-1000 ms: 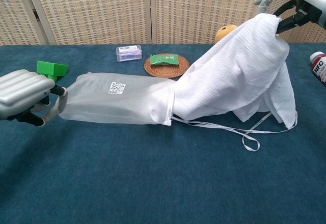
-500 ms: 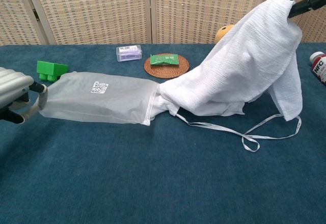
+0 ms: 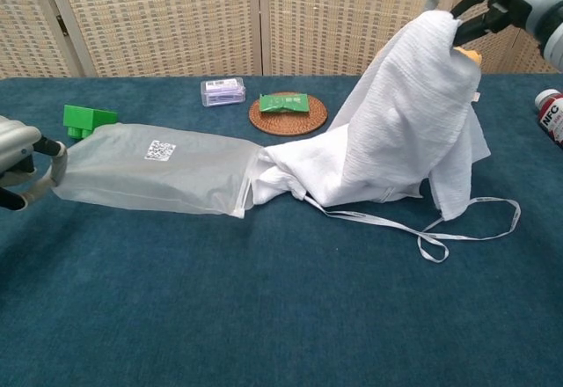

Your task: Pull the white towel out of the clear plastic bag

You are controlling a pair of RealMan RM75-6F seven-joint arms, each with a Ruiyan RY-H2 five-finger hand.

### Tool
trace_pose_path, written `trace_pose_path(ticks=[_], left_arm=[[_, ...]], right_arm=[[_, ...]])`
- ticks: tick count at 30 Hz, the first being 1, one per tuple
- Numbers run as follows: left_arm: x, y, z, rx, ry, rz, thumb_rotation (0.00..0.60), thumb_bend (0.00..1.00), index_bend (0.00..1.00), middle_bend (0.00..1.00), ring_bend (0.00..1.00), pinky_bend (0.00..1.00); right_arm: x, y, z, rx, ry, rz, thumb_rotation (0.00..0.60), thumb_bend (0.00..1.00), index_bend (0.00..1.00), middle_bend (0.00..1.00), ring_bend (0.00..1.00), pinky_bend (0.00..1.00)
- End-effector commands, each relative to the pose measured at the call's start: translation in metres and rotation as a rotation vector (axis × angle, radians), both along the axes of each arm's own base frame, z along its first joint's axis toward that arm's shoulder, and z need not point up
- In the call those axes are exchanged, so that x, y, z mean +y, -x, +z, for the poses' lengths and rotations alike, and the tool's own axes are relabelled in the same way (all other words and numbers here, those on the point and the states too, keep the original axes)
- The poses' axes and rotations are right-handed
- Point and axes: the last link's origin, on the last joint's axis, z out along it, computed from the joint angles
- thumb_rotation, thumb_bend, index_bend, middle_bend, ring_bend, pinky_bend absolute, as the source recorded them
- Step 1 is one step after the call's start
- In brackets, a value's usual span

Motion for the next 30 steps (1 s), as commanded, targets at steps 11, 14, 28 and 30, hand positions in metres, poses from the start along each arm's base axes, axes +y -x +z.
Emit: trace_pose_path(ticks=[11, 14, 28, 30], left_arm=[[-0.003, -0.007, 0.007, -0.048, -0.023, -0.033, 0.600, 0.17, 0.04, 0.87, 0.77, 0.95], [-0.004, -0.007, 0.009, -0.054, -0.028, -0.038, 0.600, 0.14, 0.03, 0.83, 0.74, 0.95], [-0.005, -0.017, 0.034, -0.163, -0.113, -0.033, 0.600, 0.13, 0.15, 0.67, 0.66, 0.90], [-0.006, -0.019, 0.042, -0.188, -0.140, -0.031, 0.600, 0.13, 0.18, 0.64, 0.65, 0.89]], right_arm=[[0.003, -0.018, -0.019, 0.064, -0.075, 0.053, 0.600, 0.00, 0.07, 0.18, 0.07, 0.26], [0.003, -0.019, -0.018, 0.072, -0.079, 0.053, 0.600, 0.00, 0.00, 0.18, 0.07, 0.26], [0.024, 0.005, 0.007, 0.187, -0.090, 0.025, 0.600, 0.00, 0.13, 0.18, 0.07, 0.26], [0.033, 0.012, 0.015, 0.219, -0.092, 0.017, 0.600, 0.00, 0.15, 0.18, 0.07, 0.26]])
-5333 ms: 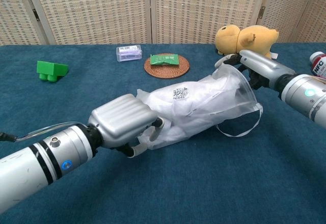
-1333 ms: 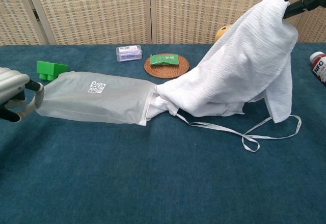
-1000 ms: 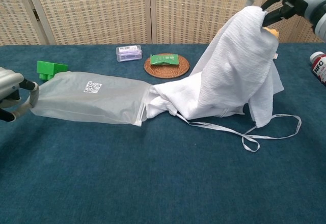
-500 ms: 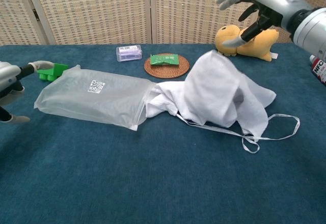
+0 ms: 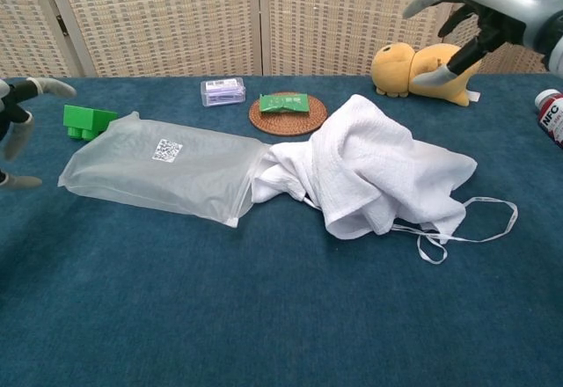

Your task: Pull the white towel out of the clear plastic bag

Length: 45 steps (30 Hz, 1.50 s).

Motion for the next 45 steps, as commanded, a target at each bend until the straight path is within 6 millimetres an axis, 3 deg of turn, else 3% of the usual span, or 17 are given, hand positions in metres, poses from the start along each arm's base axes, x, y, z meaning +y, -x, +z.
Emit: trace_pose_path(ticks=[1, 6, 14, 26, 36, 45], left_arm=[[-0.001, -0.002, 0.014, -0.038, -0.042, 0.006, 0.600, 0.13, 0.19, 0.63, 0.65, 0.88], [-0.003, -0.004, 0.039, -0.085, -0.133, 0.055, 0.600, 0.13, 0.31, 0.61, 0.60, 0.81], [-0.011, 0.001, 0.074, -0.009, -0.206, 0.072, 0.600, 0.13, 0.32, 0.57, 0.55, 0.73], [-0.055, 0.026, 0.109, 0.060, -0.236, 0.099, 0.600, 0.13, 0.31, 0.54, 0.54, 0.72], [-0.078, 0.042, 0.105, 0.083, -0.187, 0.121, 0.600, 0.13, 0.32, 0.54, 0.54, 0.71], [-0.075, 0.043, 0.092, 0.082, -0.144, 0.120, 0.600, 0.13, 0.32, 0.54, 0.54, 0.70]], right_arm=[[0.017, 0.016, 0.013, 0.062, -0.005, -0.017, 0.600, 0.00, 0.15, 0.18, 0.07, 0.26], [0.043, 0.033, 0.032, 0.112, -0.004, -0.027, 0.600, 0.00, 0.15, 0.18, 0.07, 0.26], [0.076, 0.065, 0.052, 0.132, 0.007, -0.082, 0.600, 0.00, 0.15, 0.18, 0.07, 0.26], [0.124, 0.102, 0.069, 0.143, 0.032, -0.128, 0.600, 0.00, 0.20, 0.20, 0.07, 0.26], [0.154, 0.123, 0.084, 0.140, 0.067, -0.192, 0.600, 0.00, 0.23, 0.20, 0.07, 0.26], [0.157, 0.131, 0.085, 0.123, 0.063, -0.218, 0.600, 0.00, 0.23, 0.20, 0.07, 0.26]])
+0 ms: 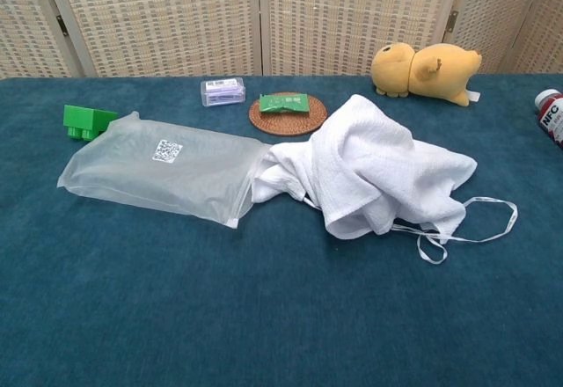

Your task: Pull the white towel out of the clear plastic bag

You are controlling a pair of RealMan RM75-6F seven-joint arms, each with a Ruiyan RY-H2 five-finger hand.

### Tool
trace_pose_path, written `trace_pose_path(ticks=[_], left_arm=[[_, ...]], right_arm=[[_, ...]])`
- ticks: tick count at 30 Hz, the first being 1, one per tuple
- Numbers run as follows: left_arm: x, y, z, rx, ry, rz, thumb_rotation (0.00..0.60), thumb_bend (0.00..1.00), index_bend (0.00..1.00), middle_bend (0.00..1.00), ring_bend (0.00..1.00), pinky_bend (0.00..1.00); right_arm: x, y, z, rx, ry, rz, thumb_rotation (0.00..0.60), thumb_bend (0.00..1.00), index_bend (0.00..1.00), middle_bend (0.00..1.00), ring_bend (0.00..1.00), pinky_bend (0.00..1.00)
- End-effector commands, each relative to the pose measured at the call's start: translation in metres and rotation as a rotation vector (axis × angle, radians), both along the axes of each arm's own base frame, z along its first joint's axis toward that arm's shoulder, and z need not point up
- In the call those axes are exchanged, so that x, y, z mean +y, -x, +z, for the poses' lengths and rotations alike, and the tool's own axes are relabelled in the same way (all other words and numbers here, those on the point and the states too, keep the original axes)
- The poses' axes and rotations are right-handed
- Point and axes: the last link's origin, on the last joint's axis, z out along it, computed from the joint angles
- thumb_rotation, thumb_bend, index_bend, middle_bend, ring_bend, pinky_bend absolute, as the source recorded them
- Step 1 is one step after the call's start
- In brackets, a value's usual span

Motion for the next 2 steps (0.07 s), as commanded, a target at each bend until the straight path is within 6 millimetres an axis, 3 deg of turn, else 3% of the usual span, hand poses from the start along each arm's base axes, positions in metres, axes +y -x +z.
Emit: trace_pose_path(ticks=[1, 2], left_arm=[[0.0018, -0.0021, -0.0042, -0.001, 0.010, -0.005, 0.600, 0.13, 0.32, 0.54, 0.54, 0.70], [0.0019, -0.0028, -0.0056, 0.001, 0.014, -0.007, 0.600, 0.13, 0.32, 0.54, 0.54, 0.70]], right_arm=[[-0.0015, 0.0009, -0.0008, -0.002, -0.004, -0.002, 0.600, 0.00, 0.23, 0.20, 0.07, 0.26], [-0.0018, 0.0008, -0.0017, -0.001, -0.008, -0.001, 0.600, 0.00, 0.23, 0.20, 0.07, 0.26]])
